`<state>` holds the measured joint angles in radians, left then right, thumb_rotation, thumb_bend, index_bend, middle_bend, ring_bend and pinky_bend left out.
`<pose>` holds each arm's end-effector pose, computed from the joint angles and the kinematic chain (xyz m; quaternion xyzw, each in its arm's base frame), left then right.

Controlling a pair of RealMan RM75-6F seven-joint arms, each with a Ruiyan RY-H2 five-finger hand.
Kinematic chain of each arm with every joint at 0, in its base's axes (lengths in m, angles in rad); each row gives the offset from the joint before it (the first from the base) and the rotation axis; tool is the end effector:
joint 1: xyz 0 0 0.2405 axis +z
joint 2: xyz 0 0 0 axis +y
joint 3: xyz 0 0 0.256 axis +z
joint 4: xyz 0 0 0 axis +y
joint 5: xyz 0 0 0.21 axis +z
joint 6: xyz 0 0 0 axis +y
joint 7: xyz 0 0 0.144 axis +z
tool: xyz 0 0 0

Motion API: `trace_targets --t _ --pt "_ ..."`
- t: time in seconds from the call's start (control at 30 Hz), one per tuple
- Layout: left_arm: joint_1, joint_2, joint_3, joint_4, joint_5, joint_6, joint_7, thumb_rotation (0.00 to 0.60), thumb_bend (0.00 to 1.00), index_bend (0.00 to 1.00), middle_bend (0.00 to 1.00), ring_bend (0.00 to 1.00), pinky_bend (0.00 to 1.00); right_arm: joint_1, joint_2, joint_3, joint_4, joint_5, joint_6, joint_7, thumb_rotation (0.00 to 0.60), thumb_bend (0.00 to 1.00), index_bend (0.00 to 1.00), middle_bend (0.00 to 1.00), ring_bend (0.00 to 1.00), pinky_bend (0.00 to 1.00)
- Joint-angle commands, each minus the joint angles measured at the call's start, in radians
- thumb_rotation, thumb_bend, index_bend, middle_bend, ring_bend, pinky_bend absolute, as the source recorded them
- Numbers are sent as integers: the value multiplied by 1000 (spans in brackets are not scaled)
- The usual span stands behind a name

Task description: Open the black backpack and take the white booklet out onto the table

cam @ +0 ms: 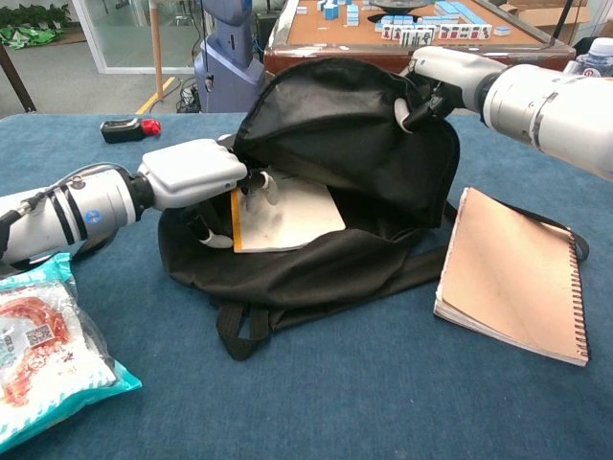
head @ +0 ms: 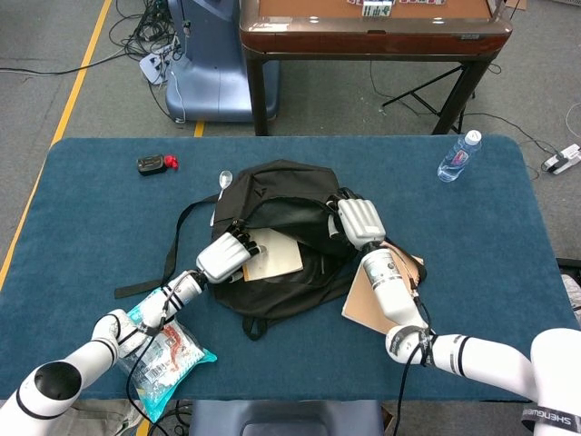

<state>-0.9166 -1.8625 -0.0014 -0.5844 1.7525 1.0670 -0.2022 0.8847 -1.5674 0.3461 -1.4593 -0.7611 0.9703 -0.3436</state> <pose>-0.1488 0.3983 -0.0623 -0.8495 -0.1179 -0.3829 0.3433 -0.1043 -0.3989 0.0062 0.6409 -0.4737 0.4202 0.4338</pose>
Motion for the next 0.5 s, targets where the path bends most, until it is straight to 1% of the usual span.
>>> trace_targets --t 0.03,0.23,0.5 --pt "-10 -15 13 22 1 0 5 600 216 314 400 315 242 3 -3 1 6 5 -2 0 600 654 570 312 131 213" --pt "-13 -4 29 15 -14 -24 15 600 189 274 357 281 242 5 -4 -1 14 7 -7 6 600 640 570 312 131 213" --pt "-24 1 31 -17 -28 -21 30 600 154 255 348 273 242 6 -6 -6 18 6 -9 12 600 629 570 312 131 213"
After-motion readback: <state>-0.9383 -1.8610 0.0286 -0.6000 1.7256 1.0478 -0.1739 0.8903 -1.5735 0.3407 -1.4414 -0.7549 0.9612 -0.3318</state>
